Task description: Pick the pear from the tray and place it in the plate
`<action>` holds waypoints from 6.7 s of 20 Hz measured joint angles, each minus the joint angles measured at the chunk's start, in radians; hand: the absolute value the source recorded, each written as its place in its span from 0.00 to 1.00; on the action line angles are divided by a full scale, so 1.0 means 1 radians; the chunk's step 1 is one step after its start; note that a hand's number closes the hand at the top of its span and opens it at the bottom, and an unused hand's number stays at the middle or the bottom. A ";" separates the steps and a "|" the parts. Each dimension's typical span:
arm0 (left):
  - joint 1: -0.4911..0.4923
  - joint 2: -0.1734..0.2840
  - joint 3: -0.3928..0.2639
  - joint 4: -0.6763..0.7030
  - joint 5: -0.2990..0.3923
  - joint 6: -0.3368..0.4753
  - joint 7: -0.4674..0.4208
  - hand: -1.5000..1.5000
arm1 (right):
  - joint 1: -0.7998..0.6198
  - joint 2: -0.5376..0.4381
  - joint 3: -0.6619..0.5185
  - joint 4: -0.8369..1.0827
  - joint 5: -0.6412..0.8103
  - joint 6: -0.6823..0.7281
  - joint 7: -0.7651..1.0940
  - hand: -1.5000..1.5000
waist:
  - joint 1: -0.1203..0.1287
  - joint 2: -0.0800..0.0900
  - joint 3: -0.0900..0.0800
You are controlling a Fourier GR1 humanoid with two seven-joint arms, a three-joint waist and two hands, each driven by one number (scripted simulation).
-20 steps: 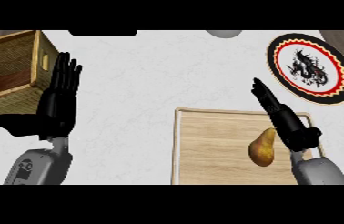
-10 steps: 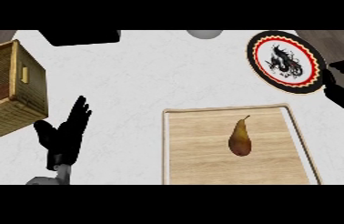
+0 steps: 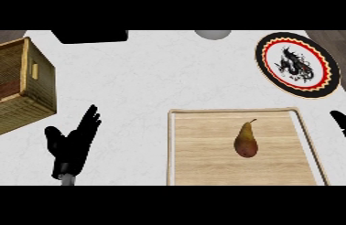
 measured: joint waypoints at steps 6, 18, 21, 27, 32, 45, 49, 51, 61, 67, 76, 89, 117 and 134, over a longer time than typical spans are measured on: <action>-0.015 -0.001 -0.004 -0.004 -0.001 -0.004 0.027 0.50 | 0.180 -0.060 0.053 -0.193 0.173 0.191 0.259 0.00 | 0.014 0.007 -0.001; -0.041 -0.009 -0.028 -0.016 -0.010 -0.031 0.070 0.50 | 0.047 -0.108 0.329 -0.280 0.299 0.608 0.821 0.00 | 0.076 0.018 -0.001; -0.054 -0.029 -0.038 -0.003 -0.027 -0.019 0.073 0.50 | -0.043 -0.058 0.431 -0.254 0.385 0.651 0.873 0.00 | 0.081 0.017 0.001; -0.049 -0.033 -0.021 0.004 -0.028 -0.032 0.060 0.50 | -0.114 0.069 0.544 -0.186 0.542 0.711 0.913 0.00 | 0.077 0.016 0.003; -0.046 -0.023 -0.002 0.015 -0.026 -0.055 0.044 0.50 | -0.148 0.205 0.593 -0.087 0.615 0.739 0.913 0.00 | 0.075 0.015 0.005; -0.041 -0.046 0.010 0.014 -0.051 -0.060 0.053 0.50 | -0.174 0.411 0.569 0.125 0.813 0.778 0.863 0.00 | 0.066 0.014 0.007; -0.049 -0.053 0.019 0.014 -0.060 -0.061 0.061 0.50 | -0.151 0.441 0.537 0.166 0.851 0.775 0.842 0.00 | 0.065 0.014 0.007; -0.034 -0.061 0.016 -0.012 -0.068 -0.051 0.073 0.50 | -0.140 0.449 0.514 0.188 0.859 0.769 0.827 0.00 | 0.066 0.014 0.006; -0.031 -0.078 0.044 0.004 -0.084 -0.087 0.054 0.50 | -0.155 0.483 0.424 0.302 0.853 0.809 0.753 1.00 | 0.066 0.015 0.006; -0.037 -0.095 0.059 0.012 -0.102 -0.094 0.062 0.50 | -0.168 0.471 0.419 0.310 0.891 0.858 0.717 1.00 | 0.066 0.012 0.006; -0.057 -0.109 0.039 -0.008 -0.120 -0.124 0.063 0.50 | -0.408 0.577 0.254 0.506 0.848 0.778 0.805 1.00 | 0.128 0.040 0.007; -0.100 -0.118 0.002 -0.009 -0.134 -0.141 0.091 0.50 | -0.872 0.553 -0.023 0.785 1.073 0.465 0.873 1.00 | 0.202 0.065 0.006; -0.052 -0.123 0.041 -0.013 -0.136 -0.113 0.083 0.50 | -0.903 0.352 -0.576 1.279 1.322 -0.397 0.807 1.00 | 0.120 0.041 0.010; -0.045 -0.122 0.058 -0.013 -0.133 -0.123 0.078 0.50 | -0.951 0.152 -0.763 1.699 0.875 -0.458 0.510 0.00 | 0.112 0.039 0.015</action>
